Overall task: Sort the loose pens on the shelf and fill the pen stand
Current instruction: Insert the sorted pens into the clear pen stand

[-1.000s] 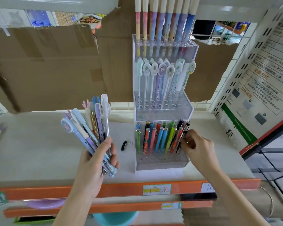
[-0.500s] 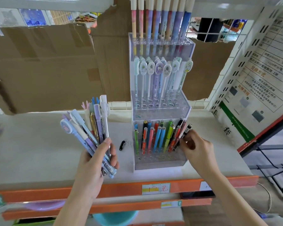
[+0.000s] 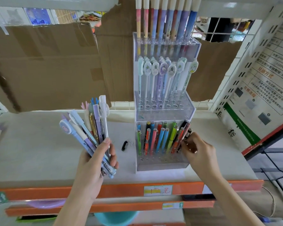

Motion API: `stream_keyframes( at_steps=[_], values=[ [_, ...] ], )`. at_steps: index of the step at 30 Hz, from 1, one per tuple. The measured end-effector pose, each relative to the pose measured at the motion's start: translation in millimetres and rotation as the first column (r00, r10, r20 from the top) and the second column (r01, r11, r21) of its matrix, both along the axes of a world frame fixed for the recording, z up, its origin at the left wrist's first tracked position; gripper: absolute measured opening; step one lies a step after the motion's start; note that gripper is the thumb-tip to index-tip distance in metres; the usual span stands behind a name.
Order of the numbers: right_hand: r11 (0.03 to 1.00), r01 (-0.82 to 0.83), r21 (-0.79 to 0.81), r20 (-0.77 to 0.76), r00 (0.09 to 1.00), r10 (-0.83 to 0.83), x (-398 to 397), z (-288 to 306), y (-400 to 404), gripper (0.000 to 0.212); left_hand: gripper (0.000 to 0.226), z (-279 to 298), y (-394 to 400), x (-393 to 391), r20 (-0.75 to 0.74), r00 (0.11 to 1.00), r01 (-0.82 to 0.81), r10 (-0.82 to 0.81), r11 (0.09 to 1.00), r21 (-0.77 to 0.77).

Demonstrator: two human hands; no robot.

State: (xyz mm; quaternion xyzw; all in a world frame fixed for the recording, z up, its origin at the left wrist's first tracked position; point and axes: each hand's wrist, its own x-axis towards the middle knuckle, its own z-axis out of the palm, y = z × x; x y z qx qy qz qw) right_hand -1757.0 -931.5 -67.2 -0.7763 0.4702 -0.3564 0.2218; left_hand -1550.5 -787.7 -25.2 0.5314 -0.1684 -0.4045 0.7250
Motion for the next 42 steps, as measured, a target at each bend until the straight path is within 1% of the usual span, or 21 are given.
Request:
stream_keyframes(
  at_steps=[5,8,10,12,14,15,17,19,20,21,22,23,24,26,29,32,35,37,39,40,42],
  values=[
    [0.997,-0.019,-0.078,-0.066,0.998,0.014,0.8,-1.6,-5.7,0.024,0.014,-0.5,-2.4,-0.7,0.002,1.000,0.001,-0.001,1.000,-0.003],
    [0.998,-0.007,-0.067,-0.076,0.997,0.002,-1.2,-2.2,-5.4,0.030,0.012,-2.0,-3.7,-0.3,0.004,1.000,-0.003,0.003,1.000,0.004],
    [0.999,0.006,-0.035,-0.080,0.997,-0.009,-3.8,-1.4,-2.3,0.027,0.011,-3.5,-3.8,1.0,0.004,1.000,-0.007,0.006,1.000,0.008],
    [0.999,0.044,0.003,-0.057,0.997,-0.043,-6.2,1.6,5.3,0.017,0.011,-5.2,-3.1,3.1,0.004,1.000,-0.008,0.008,1.000,0.008],
    [0.996,0.069,-0.050,-0.004,0.998,-0.070,-6.3,7.4,19.9,0.014,0.009,-8.3,-1.6,6.2,0.008,1.000,-0.015,0.015,1.000,0.014],
    [0.994,0.039,-0.101,0.012,0.999,-0.038,-2.4,11.7,30.5,0.012,0.008,-10.7,-0.2,8.2,0.010,1.000,-0.020,0.020,1.000,0.021],
    [0.982,-0.144,-0.123,-0.012,0.989,0.144,15.5,14.3,55.4,0.006,0.008,-15.1,3.4,12.4,0.012,1.000,-0.026,0.025,0.999,0.036],
    [0.929,-0.368,-0.023,-0.068,0.928,0.366,46.5,10.0,77.5,0.012,0.010,-19.3,8.0,17.1,0.013,1.000,-0.029,0.029,0.998,0.055],
    [0.892,-0.451,-0.004,-0.118,0.886,0.448,64.9,6.9,83.9,0.010,0.010,-20.5,10.9,19.2,0.011,1.000,-0.029,0.028,0.998,0.061],
    [0.858,-0.513,-0.008,-0.216,0.839,0.499,85.2,3.9,86.8,0.004,0.010,-21.5,13.8,21.6,0.009,1.000,-0.030,0.029,0.998,0.063],
    [0.818,-0.575,0.000,-0.341,0.769,0.541,106.2,2.8,87.6,0.006,0.010,-21.8,17.0,23.8,0.010,0.999,-0.031,0.030,0.998,0.064],
    [0.793,-0.607,0.051,-0.432,0.702,0.566,127.3,3.7,86.5,0.016,0.011,-21.7,20.2,26.1,0.016,0.999,-0.034,0.033,0.997,0.065],
    [0.797,-0.591,0.124,-0.522,0.644,0.559,146.5,7.3,83.1,0.026,0.013,-20.9,23.5,28.2,0.024,0.999,-0.038,0.037,0.997,0.068],
    [0.854,-0.466,0.233,-0.673,0.556,0.487,177.2,13.4,72.6,0.039,0.016,-19.3,30.9,33.1,0.040,0.998,-0.043,0.040,0.996,0.077],
    [0.926,-0.301,0.230,-0.792,0.494,0.358,205.2,5.5,59.1,0.045,0.019,-16.9,44.2,41.6,0.035,0.999,-0.045,0.042,0.992,0.114],
    [0.939,-0.281,0.198,-0.866,0.398,0.302,213.8,-2.3,50.5,0.048,0.021,-16.3,55.2,48.1,0.007,1.000,-0.021,0.020,0.992,0.121],
    [0.945,-0.257,0.201,-0.870,0.397,0.293,214.4,-4.7,45.7,0.045,0.020,-16.5,62.7,53.0,-0.063,0.998,-0.003,0.008,0.997,0.081],
    [0.950,-0.242,0.197,-0.880,0.383,0.280,213.9,-2.7,45.6,0.047,0.038,-18.6,66.2,56.3,-0.120,0.993,0.022,-0.015,0.998,0.055],
    [0.952,-0.244,0.187,-0.888,0.372,0.270,214.0,0.6,44.8,0.047,0.069,-19.1,68.2,59.5,-0.169,0.984,0.058,-0.056,0.998,0.007],
    [0.952,-0.252,0.176,-0.890,0.373,0.263,214.1,2.2,44.0,0.046,0.078,-19.2,69.4,61.4,-0.193,0.979,0.071,-0.074,0.997,-0.022],
    [0.955,-0.259,0.144,-0.899,0.370,0.236,212.9,5.5,42.2,0.043,0.074,-19.8,70.9,64.8,-0.203,0.973,0.100,-0.111,0.993,-0.066]
  ],
)
